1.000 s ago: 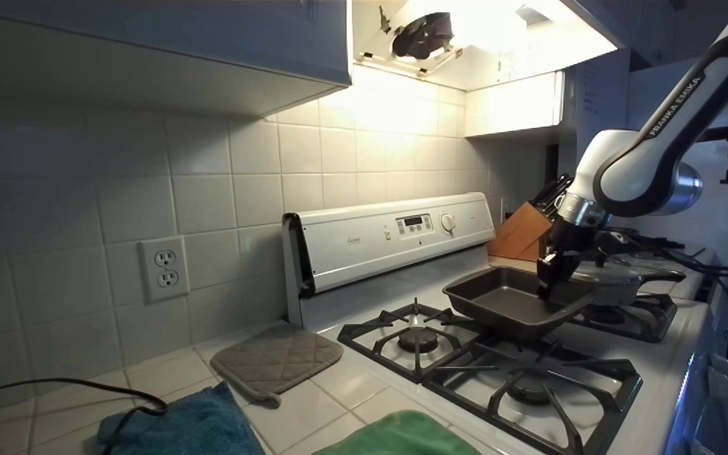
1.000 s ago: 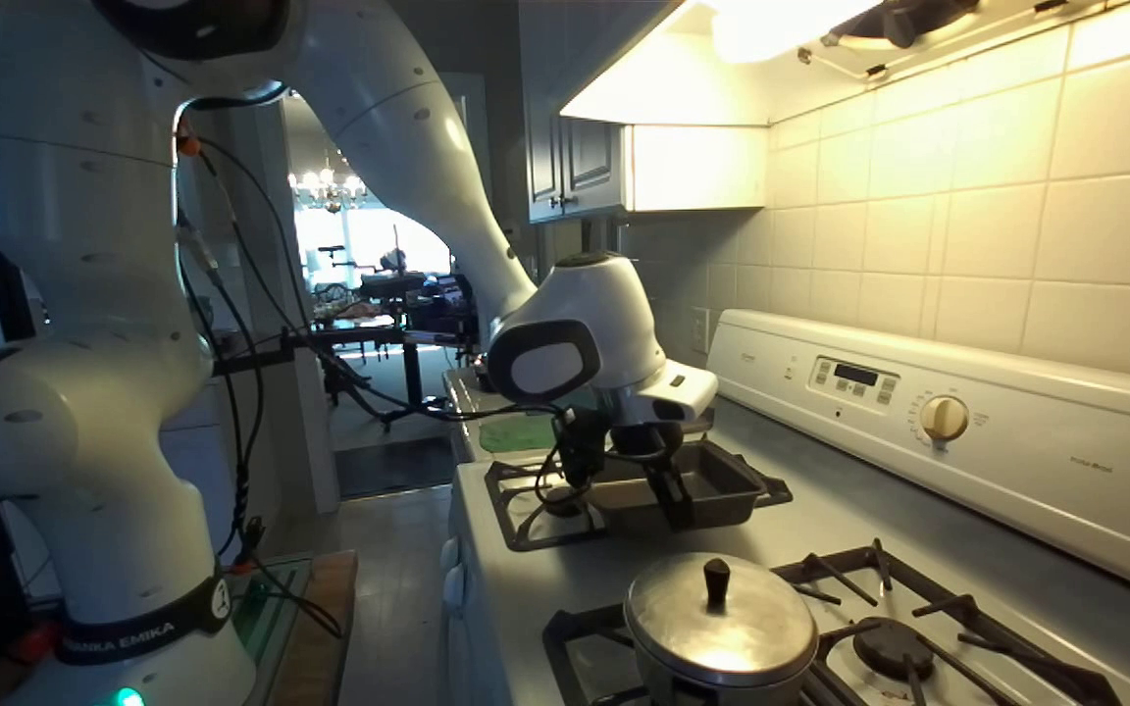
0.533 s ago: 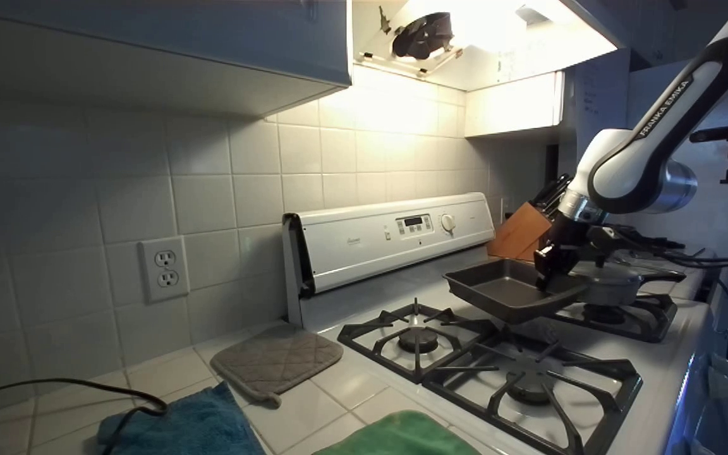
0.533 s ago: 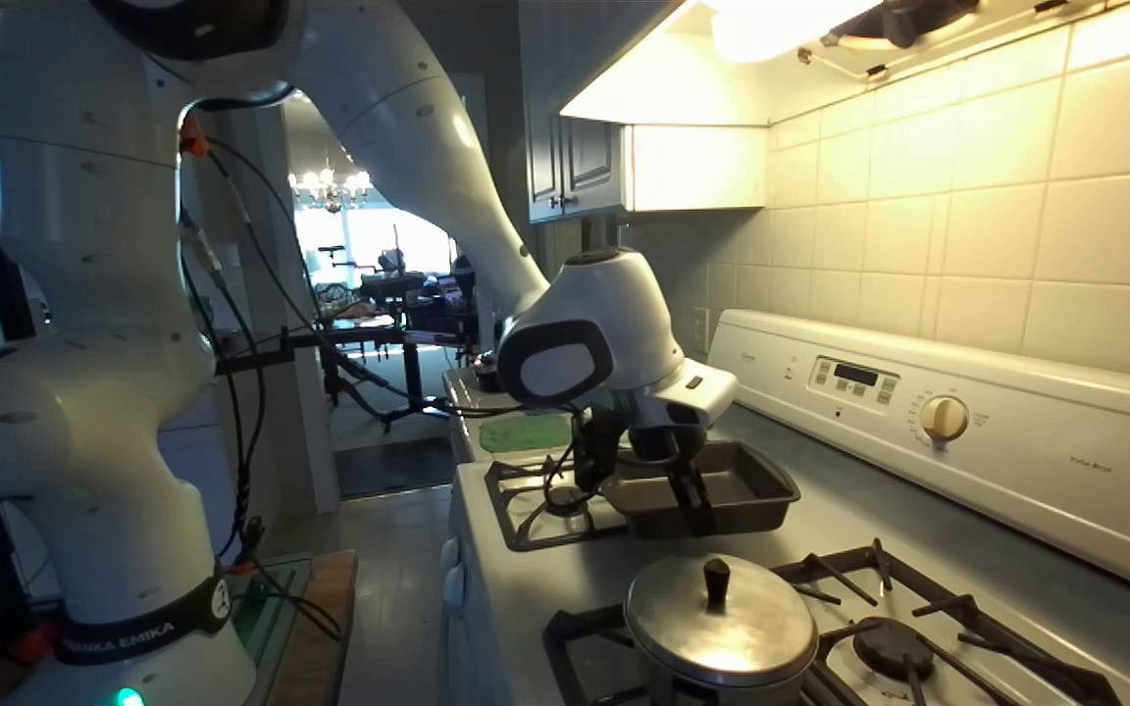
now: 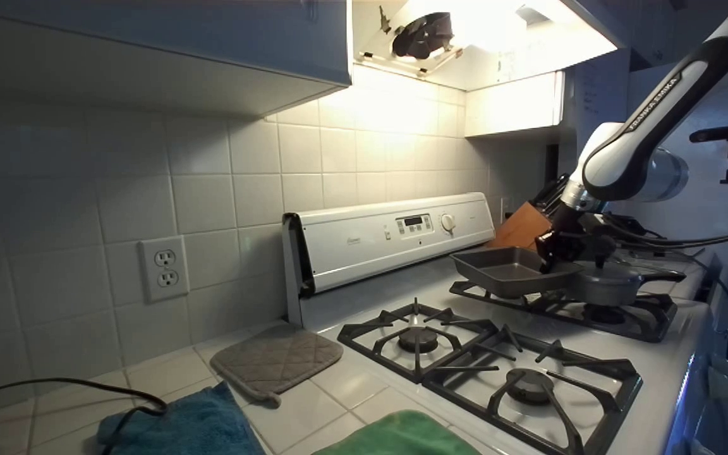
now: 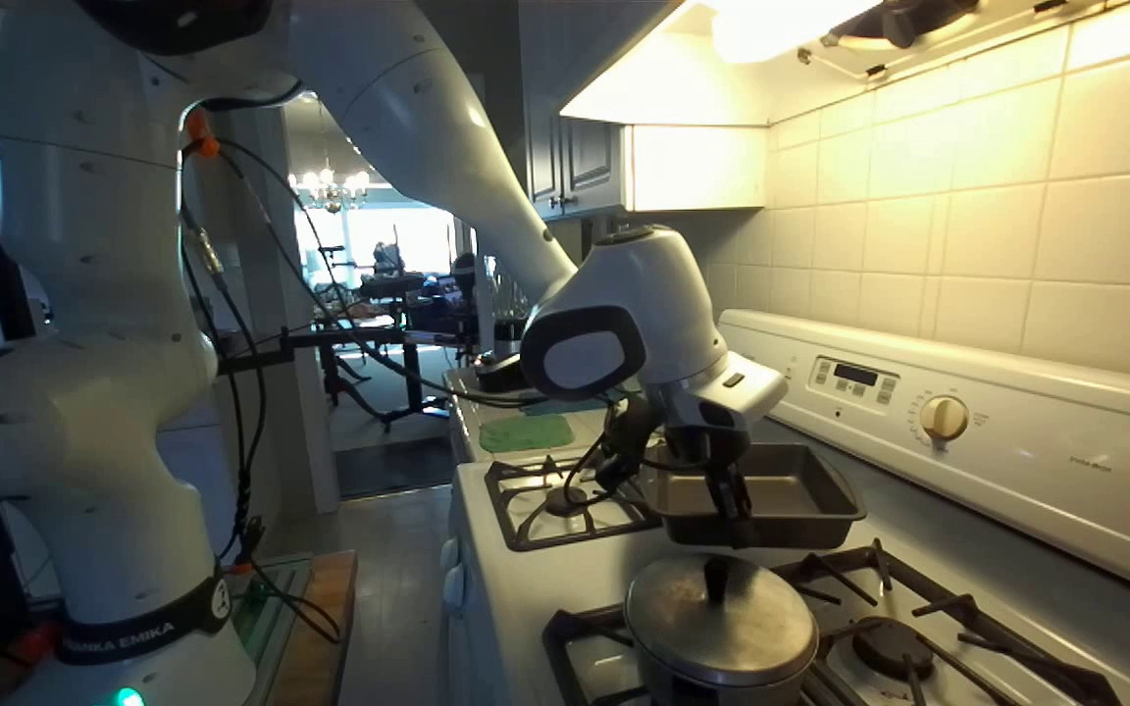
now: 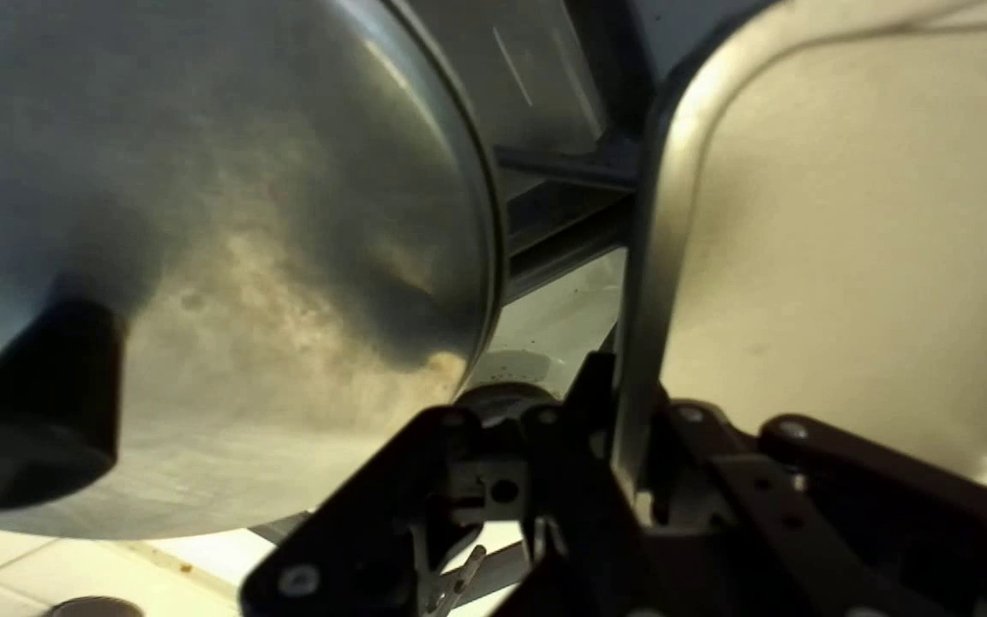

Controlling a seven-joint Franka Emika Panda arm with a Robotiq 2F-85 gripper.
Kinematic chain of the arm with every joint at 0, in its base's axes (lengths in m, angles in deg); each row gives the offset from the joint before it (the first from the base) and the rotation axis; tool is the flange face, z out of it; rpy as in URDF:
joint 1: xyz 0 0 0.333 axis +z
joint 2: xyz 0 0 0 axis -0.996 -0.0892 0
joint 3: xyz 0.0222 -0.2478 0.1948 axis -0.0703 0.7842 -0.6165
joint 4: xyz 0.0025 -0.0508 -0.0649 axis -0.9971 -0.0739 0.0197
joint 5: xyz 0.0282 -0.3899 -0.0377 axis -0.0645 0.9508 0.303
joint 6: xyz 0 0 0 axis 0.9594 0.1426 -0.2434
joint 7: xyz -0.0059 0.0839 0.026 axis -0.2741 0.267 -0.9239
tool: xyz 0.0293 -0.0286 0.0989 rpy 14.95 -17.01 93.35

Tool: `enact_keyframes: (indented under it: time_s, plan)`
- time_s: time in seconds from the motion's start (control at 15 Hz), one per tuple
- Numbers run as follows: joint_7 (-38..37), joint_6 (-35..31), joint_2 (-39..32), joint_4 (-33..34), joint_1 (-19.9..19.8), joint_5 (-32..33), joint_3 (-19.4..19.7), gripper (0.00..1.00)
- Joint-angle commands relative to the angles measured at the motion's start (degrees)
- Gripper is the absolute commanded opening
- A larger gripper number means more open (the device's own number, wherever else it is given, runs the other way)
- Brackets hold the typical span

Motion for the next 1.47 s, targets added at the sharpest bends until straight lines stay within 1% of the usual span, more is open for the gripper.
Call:
enact_keyframes:
  time_s: [0.0,0.4,0.53,0.73,1.13,1.4]
  plan:
    - [-0.98,2.36,-1.80,4.11,-0.37,-0.43,0.80,0.02]
    - [1.02,2.95,-5.61,9.42,-1.24,0.39,1.50,0.02]
    - [2.91,3.99,-6.52,10.99,-2.32,0.07,0.87,0.02]
    - [5.28,5.82,-7.85,13.07,-3.38,0.67,1.04,0.02]
    - [7.17,3.95,-11.08,16.87,-4.99,1.02,1.44,0.02]
    - [8.06,4.30,-12.99,19.52,-5.78,1.13,1.20,0.02]
